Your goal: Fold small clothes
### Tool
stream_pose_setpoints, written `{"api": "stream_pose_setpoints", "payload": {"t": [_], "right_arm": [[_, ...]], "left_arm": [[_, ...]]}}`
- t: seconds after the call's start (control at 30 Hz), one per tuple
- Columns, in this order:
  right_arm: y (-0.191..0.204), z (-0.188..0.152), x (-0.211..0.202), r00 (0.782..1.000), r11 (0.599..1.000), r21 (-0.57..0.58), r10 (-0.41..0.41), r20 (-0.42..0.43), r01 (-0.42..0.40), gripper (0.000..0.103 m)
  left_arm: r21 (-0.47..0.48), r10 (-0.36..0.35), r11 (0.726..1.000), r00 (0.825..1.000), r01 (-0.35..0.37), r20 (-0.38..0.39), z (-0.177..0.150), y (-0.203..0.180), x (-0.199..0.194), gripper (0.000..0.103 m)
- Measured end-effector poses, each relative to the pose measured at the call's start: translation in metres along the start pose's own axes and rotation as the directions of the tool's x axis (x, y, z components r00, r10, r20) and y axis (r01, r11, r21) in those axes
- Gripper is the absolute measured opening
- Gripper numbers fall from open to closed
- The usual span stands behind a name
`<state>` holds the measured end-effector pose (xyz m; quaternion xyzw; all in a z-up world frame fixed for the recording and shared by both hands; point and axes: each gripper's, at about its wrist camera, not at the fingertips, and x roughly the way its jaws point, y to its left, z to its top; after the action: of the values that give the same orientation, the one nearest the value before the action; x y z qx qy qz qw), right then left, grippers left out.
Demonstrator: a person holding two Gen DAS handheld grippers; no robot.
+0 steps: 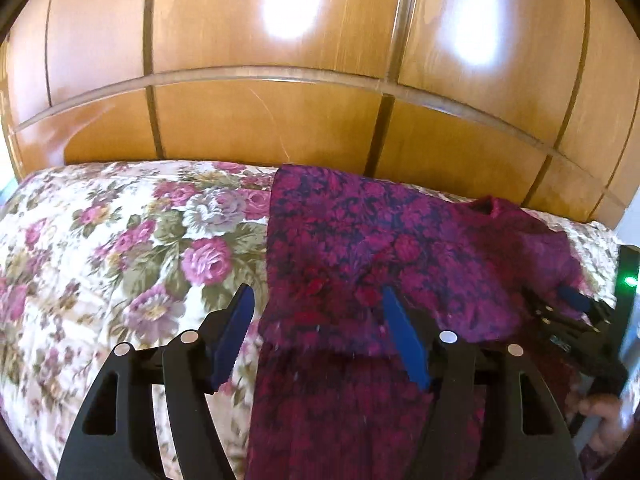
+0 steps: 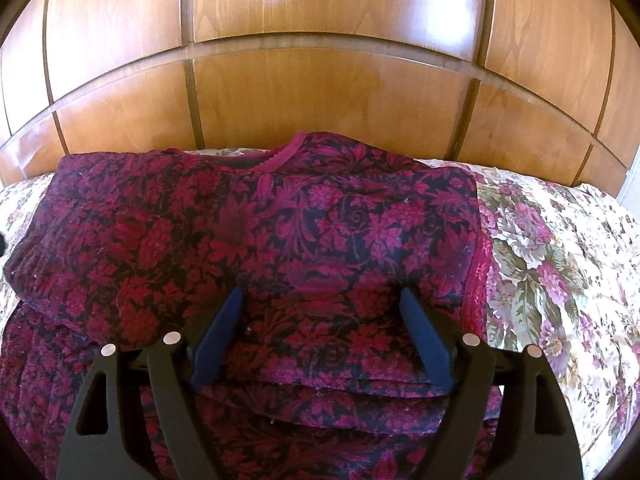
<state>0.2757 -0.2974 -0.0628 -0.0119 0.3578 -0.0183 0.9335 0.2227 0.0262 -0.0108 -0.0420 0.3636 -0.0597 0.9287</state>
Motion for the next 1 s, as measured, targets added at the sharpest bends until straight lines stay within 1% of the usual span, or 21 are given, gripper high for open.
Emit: {"api": "stream_pose_setpoints", "payload": {"t": [0.07,0.2,0.23,0.4,0.5,0.63,0.8,0.9,1.0], "right_arm": [[0.001,0.000,-0.001,1.000,1.000,-0.002,-0.013,-0.001,0.013,0.084],[0.003,0.002,-0.010,0.998,0.998,-0.011,-0.058,-0.009,0.058,0.093],[0.003,0.002,-0.014,0.998,0.998,-0.009,-0.060,-0.010,0.060,0.094],[0.001,-0.010,-0.041,0.999,0.999,-0.003,-0.039,-0.009,0.039,0.100],[-0.003,-0.023,-0.055,0.999,1.000,0.006,-0.023,-0.041,0.023,0.100],[-0.013,-0.049,-0.069,0.994,1.000,0.030,0.002,-0.105,0.001,0.100],[-0.032,-0.086,-0.084,0.980,0.997,0.072,0.028,-0.196,-0.014,0.100],[-0.034,-0.101,-0.098,0.979,0.997,0.062,0.048,-0.197,-0.037,0.100],[-0.029,-0.112,-0.114,0.979,0.999,0.006,0.032,-0.200,-0.031,0.100]], "left_arm": [[-0.012,0.007,1.000,1.000,-0.006,0.009,-0.003,0.002,-0.013,0.066],[-0.020,0.010,1.000,0.999,-0.010,0.032,-0.010,0.006,-0.036,0.066],[-0.020,0.013,1.000,0.999,-0.012,0.040,-0.012,0.007,-0.042,0.066],[-0.017,0.016,1.000,0.999,-0.015,0.051,-0.027,0.010,-0.062,0.066],[-0.023,0.009,1.000,0.999,-0.008,0.044,-0.036,0.012,-0.068,0.066],[-0.025,0.007,1.000,0.999,-0.006,0.036,-0.049,0.015,-0.076,0.066],[-0.024,-0.001,1.000,1.000,0.001,-0.004,-0.072,0.020,-0.080,0.066],[-0.027,-0.003,1.000,0.999,0.002,-0.039,-0.090,0.024,-0.081,0.066],[-0.036,-0.023,0.999,0.996,0.019,-0.090,-0.108,0.032,-0.083,0.066]]}}
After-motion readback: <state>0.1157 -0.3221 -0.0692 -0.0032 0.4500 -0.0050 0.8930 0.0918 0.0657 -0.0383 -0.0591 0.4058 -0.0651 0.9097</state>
